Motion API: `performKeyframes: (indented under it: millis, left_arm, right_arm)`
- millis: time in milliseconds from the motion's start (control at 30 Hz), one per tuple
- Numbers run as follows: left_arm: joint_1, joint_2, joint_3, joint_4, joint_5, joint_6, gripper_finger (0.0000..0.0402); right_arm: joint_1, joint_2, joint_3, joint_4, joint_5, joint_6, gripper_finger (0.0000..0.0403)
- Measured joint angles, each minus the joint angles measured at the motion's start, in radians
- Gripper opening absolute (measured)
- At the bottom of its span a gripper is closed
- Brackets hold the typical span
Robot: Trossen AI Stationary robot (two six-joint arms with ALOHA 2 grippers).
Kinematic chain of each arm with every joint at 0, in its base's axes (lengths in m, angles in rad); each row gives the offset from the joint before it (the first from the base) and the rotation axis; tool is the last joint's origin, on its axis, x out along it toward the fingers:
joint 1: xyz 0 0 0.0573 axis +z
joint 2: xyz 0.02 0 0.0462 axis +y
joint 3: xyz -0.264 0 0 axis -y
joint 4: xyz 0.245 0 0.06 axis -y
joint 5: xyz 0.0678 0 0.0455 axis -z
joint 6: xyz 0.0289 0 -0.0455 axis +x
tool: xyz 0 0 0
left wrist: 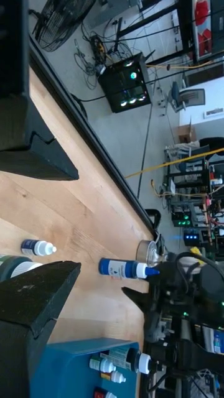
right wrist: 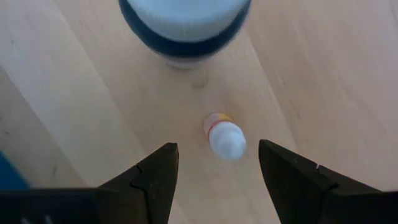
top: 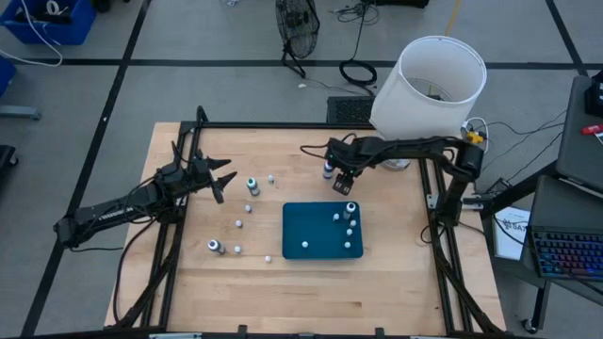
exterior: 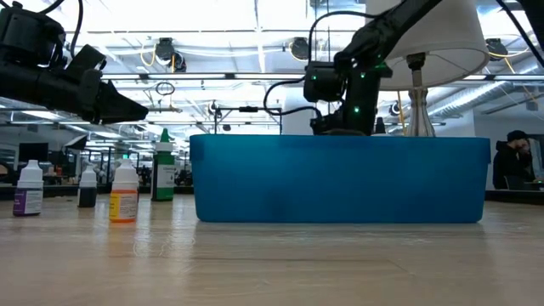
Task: Pick & Place food coloring
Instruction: Put the small orange food coloring bottle into the blue bin
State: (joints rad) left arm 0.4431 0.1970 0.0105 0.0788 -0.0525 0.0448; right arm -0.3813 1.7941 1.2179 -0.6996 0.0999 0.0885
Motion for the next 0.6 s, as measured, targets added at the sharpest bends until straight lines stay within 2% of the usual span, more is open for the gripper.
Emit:
performKeyframes:
  millis: [600]
  left_arm:
    - [0.000,0.000,0.000,0.000,0.000,0.000,0.0225]
  right_arm:
    - [-0.032,0.010,0.000,0.032,0.000,-0.004,0.0208]
